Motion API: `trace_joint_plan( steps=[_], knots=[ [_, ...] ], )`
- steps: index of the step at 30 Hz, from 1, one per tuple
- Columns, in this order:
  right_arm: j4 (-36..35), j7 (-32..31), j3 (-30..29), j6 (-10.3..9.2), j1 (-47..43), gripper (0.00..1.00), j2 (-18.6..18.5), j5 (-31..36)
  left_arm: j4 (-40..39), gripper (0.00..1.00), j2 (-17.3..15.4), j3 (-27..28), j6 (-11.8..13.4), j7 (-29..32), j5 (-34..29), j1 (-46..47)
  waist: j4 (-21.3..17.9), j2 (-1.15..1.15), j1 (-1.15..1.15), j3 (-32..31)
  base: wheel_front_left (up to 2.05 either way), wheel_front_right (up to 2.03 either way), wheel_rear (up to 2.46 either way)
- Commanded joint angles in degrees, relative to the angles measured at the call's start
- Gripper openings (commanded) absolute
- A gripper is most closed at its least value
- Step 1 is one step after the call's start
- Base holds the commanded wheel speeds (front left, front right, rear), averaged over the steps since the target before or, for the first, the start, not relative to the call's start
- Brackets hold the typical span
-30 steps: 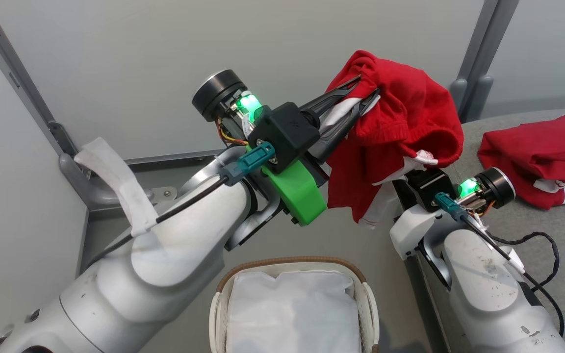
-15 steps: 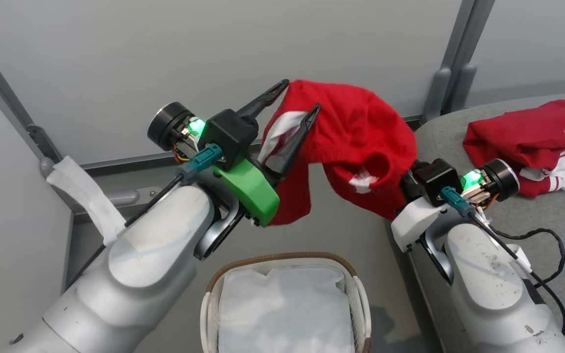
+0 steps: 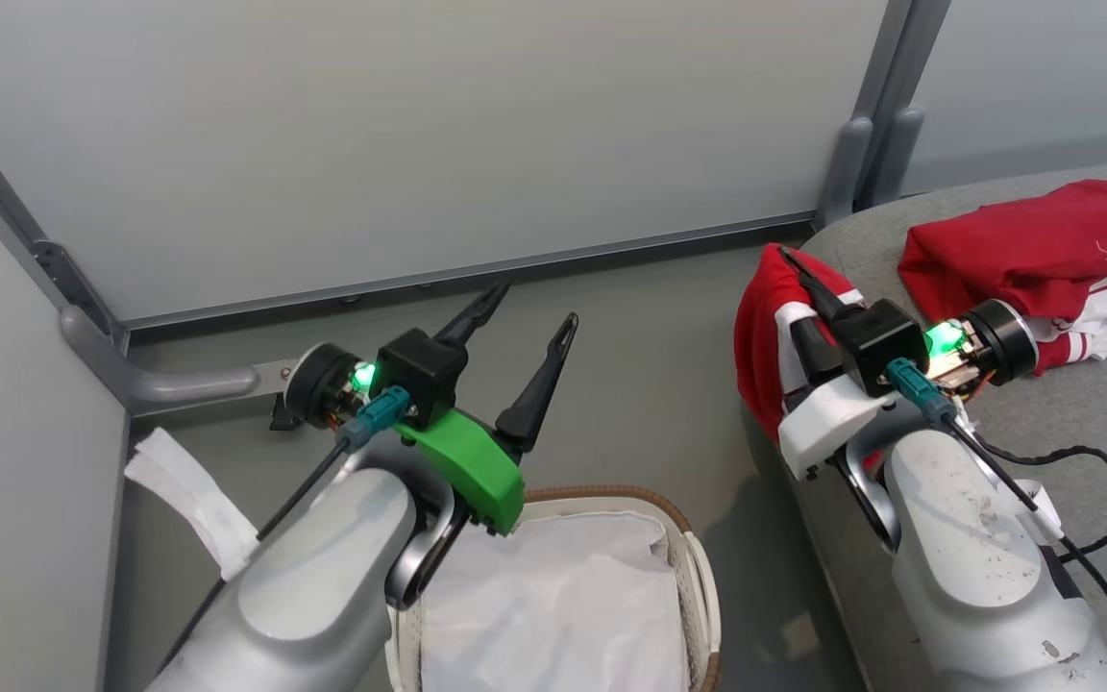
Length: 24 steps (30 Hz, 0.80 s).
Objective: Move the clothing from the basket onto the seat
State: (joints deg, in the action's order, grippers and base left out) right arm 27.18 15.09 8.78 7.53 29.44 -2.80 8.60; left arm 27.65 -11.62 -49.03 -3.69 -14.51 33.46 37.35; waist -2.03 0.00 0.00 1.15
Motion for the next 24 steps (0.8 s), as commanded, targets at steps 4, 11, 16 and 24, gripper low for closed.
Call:
trace_joint_plan(
  steps=[4,11,16,24],
  knots=[
    [-2.01,0.11,-1.26,-0.08,-1.18,0.0,-0.18,-0.4,0.43,1.0,1.96,2.32,0.33,-0.75,-0.45,-5.21,-0.25,0.0,0.0,0.39,0.0,0.0,0.0],
    [-4.84,0.11,-2.8,-0.08,-1.44,0.0,-0.19,-0.47,-3.98,1.0,4.3,9.69,-1.1,-0.71,-6.18,-14.06,-0.68,0.0,0.0,1.15,0.0,0.0,0.0],
    [-5.86,0.11,-3.15,-0.08,-1.07,0.0,-0.19,-0.35,-3.9,1.0,5.42,12.93,-2.43,-0.71,-9.83,-17.59,-1.13,0.0,0.0,1.48,0.0,0.0,0.0],
    [-7.71,0.11,-3.37,-0.08,-0.47,0.0,-0.19,0.46,-3.35,1.0,7.31,16.76,-3.39,-0.72,-12.96,-20.26,-4.28,0.0,0.0,2.37,0.0,0.0,0.0]
  ],
)
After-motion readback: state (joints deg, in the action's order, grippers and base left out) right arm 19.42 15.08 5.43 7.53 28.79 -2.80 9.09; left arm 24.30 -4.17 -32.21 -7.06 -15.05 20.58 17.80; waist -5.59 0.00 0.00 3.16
